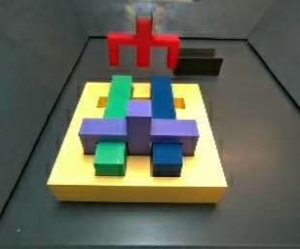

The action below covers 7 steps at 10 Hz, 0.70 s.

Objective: Pick up the red object. Move up. Move to above the board. Insert the red object.
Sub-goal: Move up, then move to above the board.

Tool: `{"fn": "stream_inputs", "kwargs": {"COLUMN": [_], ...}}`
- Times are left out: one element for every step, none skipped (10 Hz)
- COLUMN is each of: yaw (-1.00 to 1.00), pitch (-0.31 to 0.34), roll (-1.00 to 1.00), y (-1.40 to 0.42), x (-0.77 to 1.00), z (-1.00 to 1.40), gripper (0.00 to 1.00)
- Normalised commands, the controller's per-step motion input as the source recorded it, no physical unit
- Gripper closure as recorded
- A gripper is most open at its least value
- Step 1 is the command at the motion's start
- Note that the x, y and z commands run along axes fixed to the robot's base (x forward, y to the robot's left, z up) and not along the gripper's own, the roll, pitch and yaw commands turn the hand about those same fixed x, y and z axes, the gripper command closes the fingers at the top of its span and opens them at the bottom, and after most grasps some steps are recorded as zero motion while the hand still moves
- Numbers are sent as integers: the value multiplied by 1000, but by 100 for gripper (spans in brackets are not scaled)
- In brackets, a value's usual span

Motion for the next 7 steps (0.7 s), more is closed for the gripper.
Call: {"fn": "stream_inputs", "kwargs": {"yaw": [-17,0,0,0,-4,-6,-7], "pitch": [10,0,32,28,18,86,89], "roll": [-27,0,-2,-14,-33,-34,-33], "y": [-4,0,-1,-5,1,-2,-3], "x": [-31,0,-27,-47,17,43,30], "z": [242,1400,1400,1400,1400,843,494], "gripper": [100,100,100,100,100,100,100]}}
